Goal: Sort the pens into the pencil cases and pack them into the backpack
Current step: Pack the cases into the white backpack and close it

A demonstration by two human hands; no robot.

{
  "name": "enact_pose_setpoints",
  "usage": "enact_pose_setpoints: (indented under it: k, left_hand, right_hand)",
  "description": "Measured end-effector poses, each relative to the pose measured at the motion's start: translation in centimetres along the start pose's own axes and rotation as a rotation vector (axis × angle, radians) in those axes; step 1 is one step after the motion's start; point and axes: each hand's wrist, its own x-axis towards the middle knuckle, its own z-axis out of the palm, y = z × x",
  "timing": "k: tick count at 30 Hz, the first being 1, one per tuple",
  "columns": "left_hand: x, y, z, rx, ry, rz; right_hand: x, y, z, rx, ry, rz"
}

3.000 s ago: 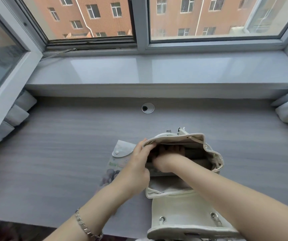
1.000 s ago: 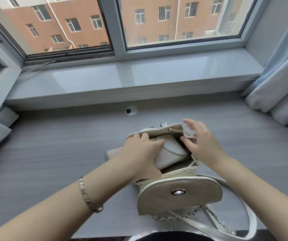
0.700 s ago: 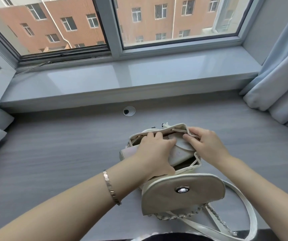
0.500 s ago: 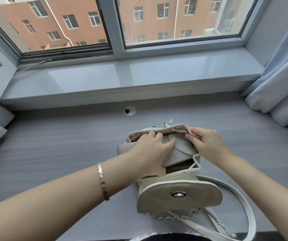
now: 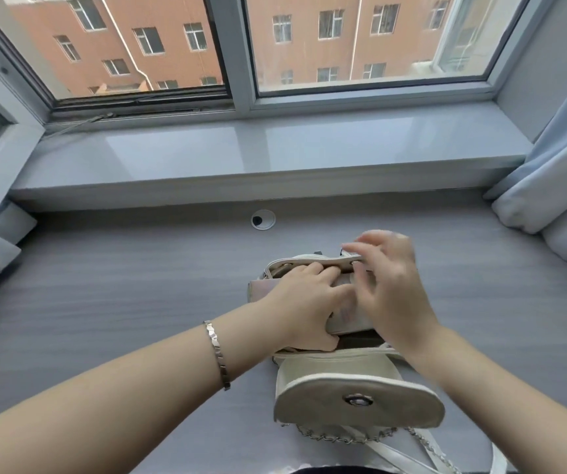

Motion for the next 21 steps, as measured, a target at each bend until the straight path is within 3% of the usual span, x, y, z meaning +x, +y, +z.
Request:
enact_pose_setpoints:
  k: [2,5,9,12,16,21]
  left_hand:
    - [-0.3,0.1,-0.2,-0.043,0.089,-0.059]
    - [-1.6,-0.9,-1.0,-0.014,0.149,-0.127]
    - [-5.3,-4.4,-2.6,-0.03,-0.027,-0.122]
    - [-6.6,-5.8,-3.0,-0.065,-0.109,-0.088]
    - [-6.1,-5.7,-3.1,0.011,-0.132,-0.067]
    - [-7.8,-6.8,-3.0,0.072,-0.083,-0.134]
  right_hand:
    - [-0.5,-1.4,0.2,0.082,-0.134,-0.096]
    - [-0.9,-0.7,0.4,0.203,-0.366,-0.044]
    - [-0.7,0.8,-0.9,0.199,-0.573,0.0]
    - [-0.1,-0.3,-0.3,-0.042,-0.793,-0.092]
    - [0.5,-0.9,1.0,-0.185,-0.754,-0.254]
    - [1.5,0.0,-0.4,-0.103,-0.82,-0.052]
